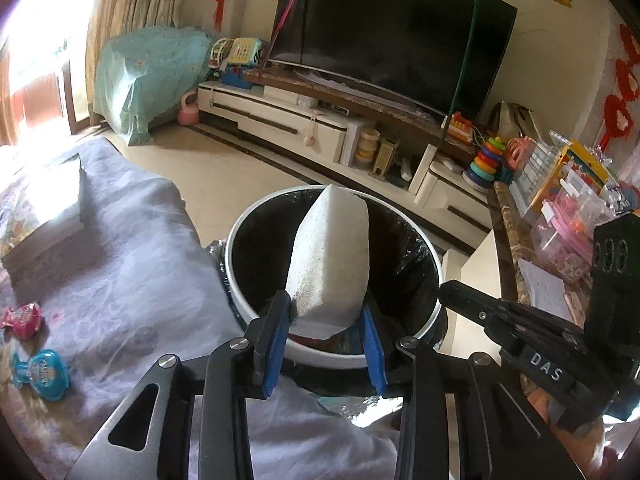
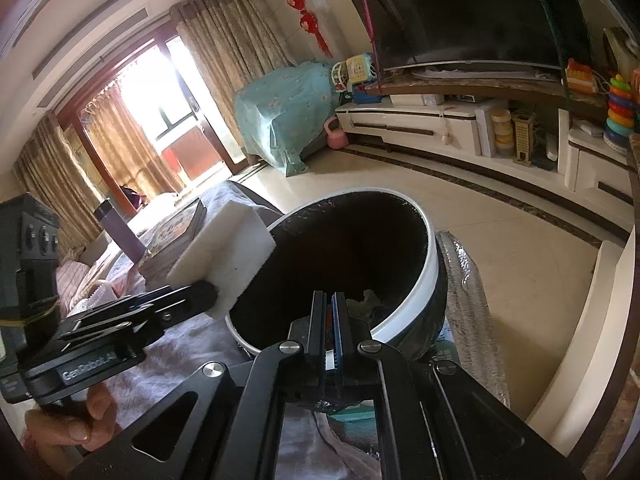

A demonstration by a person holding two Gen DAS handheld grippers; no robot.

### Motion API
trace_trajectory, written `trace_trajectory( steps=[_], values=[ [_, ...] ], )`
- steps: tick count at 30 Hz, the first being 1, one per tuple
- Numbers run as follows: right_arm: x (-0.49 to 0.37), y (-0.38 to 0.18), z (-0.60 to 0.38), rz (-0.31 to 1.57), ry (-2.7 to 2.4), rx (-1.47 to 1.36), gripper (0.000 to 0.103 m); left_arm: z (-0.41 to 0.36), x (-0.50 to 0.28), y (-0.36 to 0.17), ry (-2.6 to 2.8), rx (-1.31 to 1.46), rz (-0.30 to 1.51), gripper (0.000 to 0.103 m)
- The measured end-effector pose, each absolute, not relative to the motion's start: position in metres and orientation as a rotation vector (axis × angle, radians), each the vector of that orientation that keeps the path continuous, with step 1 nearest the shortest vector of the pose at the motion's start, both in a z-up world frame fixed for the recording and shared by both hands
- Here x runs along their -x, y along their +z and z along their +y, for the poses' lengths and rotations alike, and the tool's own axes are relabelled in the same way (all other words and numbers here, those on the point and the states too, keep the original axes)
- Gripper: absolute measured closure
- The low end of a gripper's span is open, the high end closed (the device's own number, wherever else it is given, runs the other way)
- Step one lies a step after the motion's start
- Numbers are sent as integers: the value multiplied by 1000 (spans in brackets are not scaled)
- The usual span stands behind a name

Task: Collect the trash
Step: 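Open both grippers to drop the foam block and orange bag into the bin, then move both grippers back toward the table items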

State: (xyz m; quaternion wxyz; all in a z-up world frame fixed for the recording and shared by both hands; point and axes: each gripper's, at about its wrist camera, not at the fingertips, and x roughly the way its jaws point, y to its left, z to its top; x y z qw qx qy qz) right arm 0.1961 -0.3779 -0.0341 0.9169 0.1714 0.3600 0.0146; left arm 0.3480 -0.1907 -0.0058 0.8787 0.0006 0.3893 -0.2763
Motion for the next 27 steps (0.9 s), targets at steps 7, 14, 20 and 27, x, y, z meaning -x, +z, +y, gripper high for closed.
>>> trace_trajectory(
  steps=[7,14,20,27],
  values=[
    [-193,-34,-381,739,18,-357,101,-194,-353,-9,-553,10,814,43],
    [-191,-34,-380,739,21,-362,101,-185,-343,-11,-538,24,815,41],
    [-192,-33,-366,742,50,-358,99,-160,-326,-18,-506,57,826,40],
    [-193,-37,-335,769,118,-362,92,-119,-301,-26,-445,102,847,40]
  ],
)
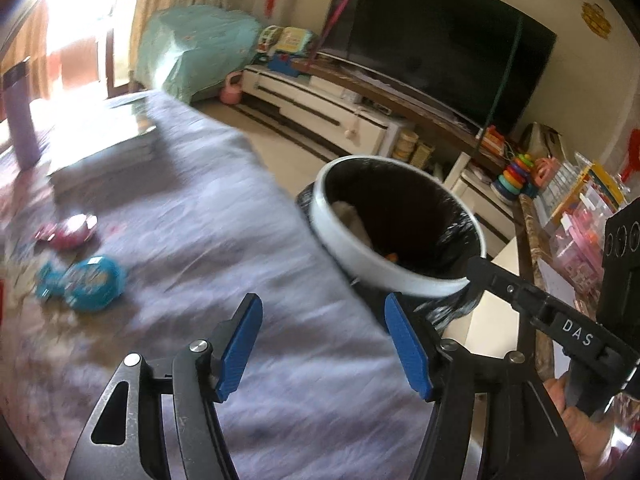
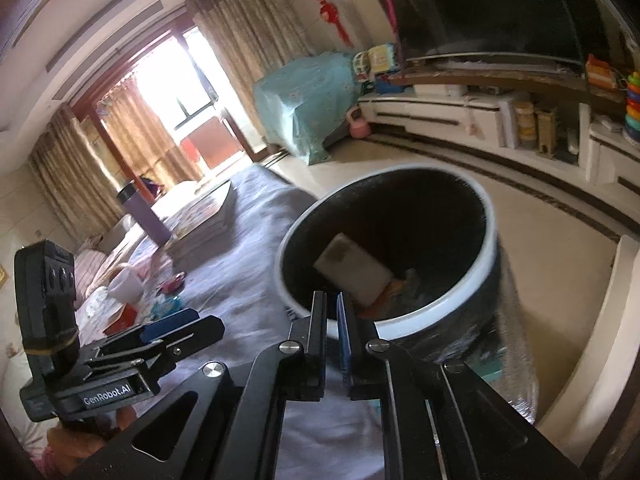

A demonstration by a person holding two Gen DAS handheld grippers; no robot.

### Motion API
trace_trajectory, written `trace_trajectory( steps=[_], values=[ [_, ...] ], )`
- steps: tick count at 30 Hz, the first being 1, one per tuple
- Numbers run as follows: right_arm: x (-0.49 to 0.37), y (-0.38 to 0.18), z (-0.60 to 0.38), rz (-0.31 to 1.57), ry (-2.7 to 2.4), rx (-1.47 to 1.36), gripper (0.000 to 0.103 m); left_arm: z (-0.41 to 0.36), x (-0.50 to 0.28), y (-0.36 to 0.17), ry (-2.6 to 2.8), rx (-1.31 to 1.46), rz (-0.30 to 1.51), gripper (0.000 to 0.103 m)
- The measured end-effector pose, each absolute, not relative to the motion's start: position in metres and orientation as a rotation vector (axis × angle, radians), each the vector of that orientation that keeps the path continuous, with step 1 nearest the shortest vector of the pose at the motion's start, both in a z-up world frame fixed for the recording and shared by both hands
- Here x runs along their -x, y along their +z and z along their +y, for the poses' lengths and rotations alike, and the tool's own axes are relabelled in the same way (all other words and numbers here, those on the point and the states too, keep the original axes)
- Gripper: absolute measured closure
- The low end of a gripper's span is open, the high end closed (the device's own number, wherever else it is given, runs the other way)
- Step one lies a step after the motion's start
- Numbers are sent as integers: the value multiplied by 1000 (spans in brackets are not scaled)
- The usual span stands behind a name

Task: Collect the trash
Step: 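Move both grippers back toward the table items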

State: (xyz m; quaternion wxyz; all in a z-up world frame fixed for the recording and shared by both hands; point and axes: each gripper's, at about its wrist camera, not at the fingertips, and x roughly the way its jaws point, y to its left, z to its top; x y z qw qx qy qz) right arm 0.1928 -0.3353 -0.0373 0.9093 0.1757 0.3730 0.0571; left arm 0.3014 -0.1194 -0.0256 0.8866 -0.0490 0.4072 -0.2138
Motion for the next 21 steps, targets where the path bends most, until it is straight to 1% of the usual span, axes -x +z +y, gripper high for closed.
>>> trace_trajectory(
  steps=[1,2,3,4,5,9,11,15,17,21],
  values=[
    [-193,-38,-329,773,128,-358,86,-112,-297,-26,-433,112,849,40],
    [-193,-38,-325,776,137,-354,73,-108,-294,-26,-426,117,849,39],
    [-193,-39,-319,778,149,-352,65,-101,-290,-26,-416,124,850,39],
    [-193,-39,-314,777,162,-350,51,-94,-286,-26,-403,130,850,38],
    [-193,-39,-310,776,169,-345,48,-89,-283,-25,-398,132,849,38],
    [-193,-41,-290,789,204,-336,47,-62,-266,-24,-356,147,845,38],
    [-193,-42,-281,796,222,-331,40,-51,-257,-23,-332,154,842,37],
    [-195,-42,-261,808,263,-315,34,-28,-243,-22,-286,180,843,35],
    [-195,-43,-253,814,282,-312,27,-15,-235,-22,-259,203,843,35],
    [-197,-45,-234,829,321,-297,21,13,-221,-22,-212,236,845,34]
  ],
)
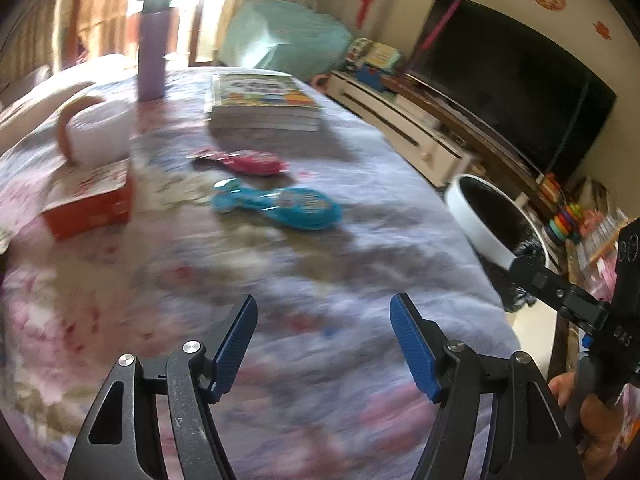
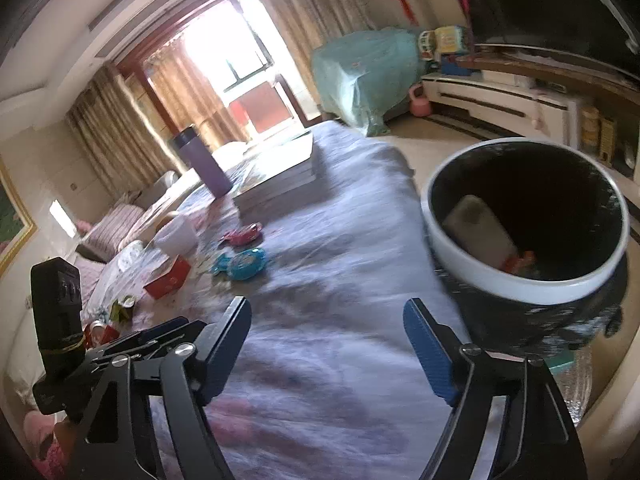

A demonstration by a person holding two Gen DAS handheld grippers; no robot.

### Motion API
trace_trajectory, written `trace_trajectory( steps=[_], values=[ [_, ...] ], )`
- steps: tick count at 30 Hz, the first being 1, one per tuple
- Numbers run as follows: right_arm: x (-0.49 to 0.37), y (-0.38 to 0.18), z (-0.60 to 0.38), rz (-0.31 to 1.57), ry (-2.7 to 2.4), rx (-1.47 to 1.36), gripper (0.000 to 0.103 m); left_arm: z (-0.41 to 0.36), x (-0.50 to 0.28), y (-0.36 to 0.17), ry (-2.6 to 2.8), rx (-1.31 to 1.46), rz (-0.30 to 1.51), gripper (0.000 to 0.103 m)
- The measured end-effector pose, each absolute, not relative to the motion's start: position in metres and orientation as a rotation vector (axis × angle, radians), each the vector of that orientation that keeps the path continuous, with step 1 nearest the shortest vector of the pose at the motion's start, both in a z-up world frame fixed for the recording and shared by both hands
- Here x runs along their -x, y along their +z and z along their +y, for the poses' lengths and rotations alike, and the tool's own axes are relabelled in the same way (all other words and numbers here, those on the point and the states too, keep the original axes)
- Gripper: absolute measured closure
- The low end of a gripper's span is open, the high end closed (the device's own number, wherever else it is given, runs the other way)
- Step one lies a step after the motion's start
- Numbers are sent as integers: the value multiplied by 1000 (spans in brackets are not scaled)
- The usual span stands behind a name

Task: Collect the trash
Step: 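Move both grippers back toward the table items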

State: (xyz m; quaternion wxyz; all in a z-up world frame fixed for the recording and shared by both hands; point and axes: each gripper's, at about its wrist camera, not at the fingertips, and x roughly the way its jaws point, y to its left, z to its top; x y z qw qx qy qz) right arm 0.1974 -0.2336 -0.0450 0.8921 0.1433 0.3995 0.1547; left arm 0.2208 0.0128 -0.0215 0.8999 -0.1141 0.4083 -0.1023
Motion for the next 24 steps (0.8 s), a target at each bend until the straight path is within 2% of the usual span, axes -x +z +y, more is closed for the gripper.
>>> trace_trajectory(
  steps=[2,5,19,24],
  values=[
    [-199,-46,-224,837,341,-295,16,27,-215,-20,-186,251,843,34],
    [-199,-48,-210,846,370,-288,14,45,-208,-19,-152,269,839,33],
    [-210,-55,-151,892,481,-225,13,115,-200,-19,-73,223,830,33],
    [-217,-57,-136,903,509,-211,13,140,-210,-13,-64,124,821,24]
  ],
)
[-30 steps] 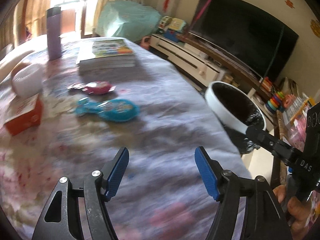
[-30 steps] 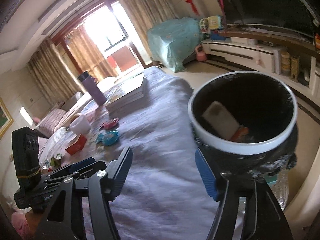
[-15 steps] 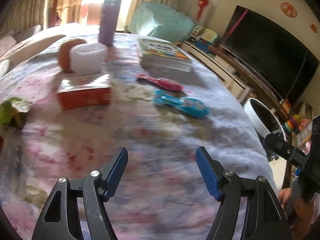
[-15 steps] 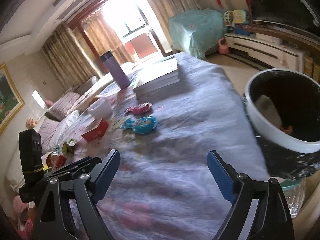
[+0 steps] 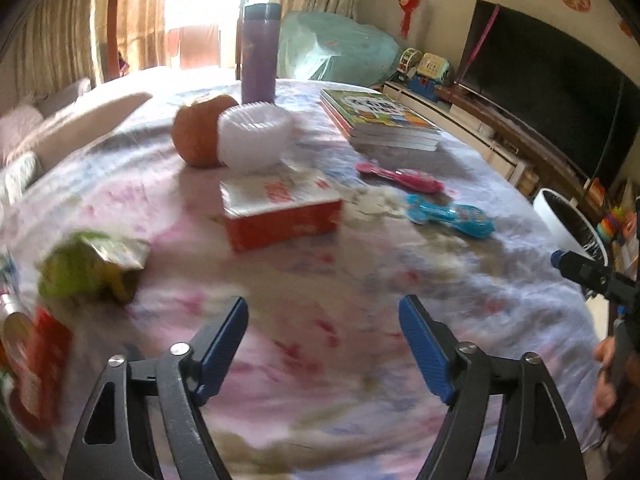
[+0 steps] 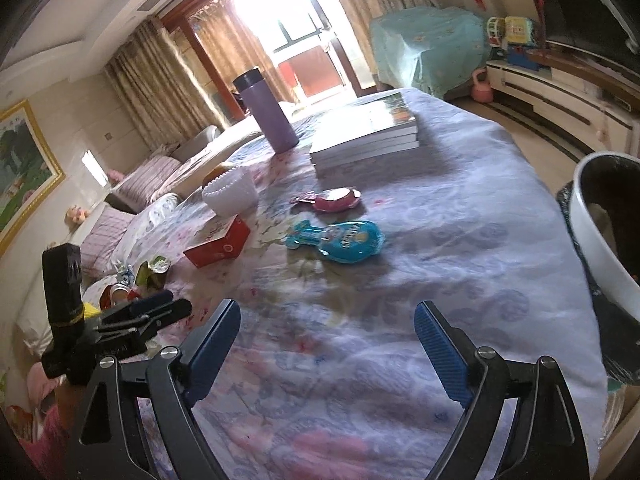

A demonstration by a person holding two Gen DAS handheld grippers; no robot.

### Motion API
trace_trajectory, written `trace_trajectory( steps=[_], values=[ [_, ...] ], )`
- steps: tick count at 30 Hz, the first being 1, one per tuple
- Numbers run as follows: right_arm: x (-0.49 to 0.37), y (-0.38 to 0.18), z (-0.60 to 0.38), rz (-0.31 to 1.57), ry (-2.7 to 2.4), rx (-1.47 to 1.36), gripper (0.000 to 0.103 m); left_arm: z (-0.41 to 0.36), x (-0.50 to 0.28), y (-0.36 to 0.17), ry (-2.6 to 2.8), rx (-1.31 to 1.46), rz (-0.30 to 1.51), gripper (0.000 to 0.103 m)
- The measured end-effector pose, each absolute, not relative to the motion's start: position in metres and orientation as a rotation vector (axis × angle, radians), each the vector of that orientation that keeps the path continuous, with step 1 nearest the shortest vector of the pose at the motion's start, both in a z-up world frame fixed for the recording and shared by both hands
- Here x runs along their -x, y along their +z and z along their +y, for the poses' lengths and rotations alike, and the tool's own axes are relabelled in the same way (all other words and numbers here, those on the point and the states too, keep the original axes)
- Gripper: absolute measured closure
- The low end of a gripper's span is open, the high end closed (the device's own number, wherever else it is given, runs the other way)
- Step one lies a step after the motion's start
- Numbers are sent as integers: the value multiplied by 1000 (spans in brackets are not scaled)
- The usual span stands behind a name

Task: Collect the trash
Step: 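Move both grippers back toward the table items, then grasp the white milk carton with the left gripper while the right gripper grasps the white mesh fruit net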

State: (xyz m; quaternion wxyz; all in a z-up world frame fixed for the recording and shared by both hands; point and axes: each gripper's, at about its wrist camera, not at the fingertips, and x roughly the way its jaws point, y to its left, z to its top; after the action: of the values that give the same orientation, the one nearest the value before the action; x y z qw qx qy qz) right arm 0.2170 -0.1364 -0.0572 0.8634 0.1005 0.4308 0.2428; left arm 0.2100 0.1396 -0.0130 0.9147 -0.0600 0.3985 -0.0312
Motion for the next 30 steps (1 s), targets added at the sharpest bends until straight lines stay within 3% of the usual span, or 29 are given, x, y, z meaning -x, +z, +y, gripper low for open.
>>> trace_trajectory(
  steps=[14,24,26,27,28,30],
  values=[
    [-252,-58,-94,916,570,-219,13,172,-291,-21,-136,-57,873,15],
    [-283,-65,-69,948,571,-253,13,165,-329,-37,-243,-116,907,15],
    [-287,-65,-67,952,568,-262,13,163,-327,-36,-288,-112,887,19],
    [-288,-66,-66,953,566,-265,13,162,-326,-35,-302,-109,881,35],
    [-289,-66,-65,952,563,-267,13,161,-325,-35,-316,-104,889,42],
    [-293,-67,-61,954,554,-270,13,160,-320,-35,-285,-107,896,45]
  ],
)
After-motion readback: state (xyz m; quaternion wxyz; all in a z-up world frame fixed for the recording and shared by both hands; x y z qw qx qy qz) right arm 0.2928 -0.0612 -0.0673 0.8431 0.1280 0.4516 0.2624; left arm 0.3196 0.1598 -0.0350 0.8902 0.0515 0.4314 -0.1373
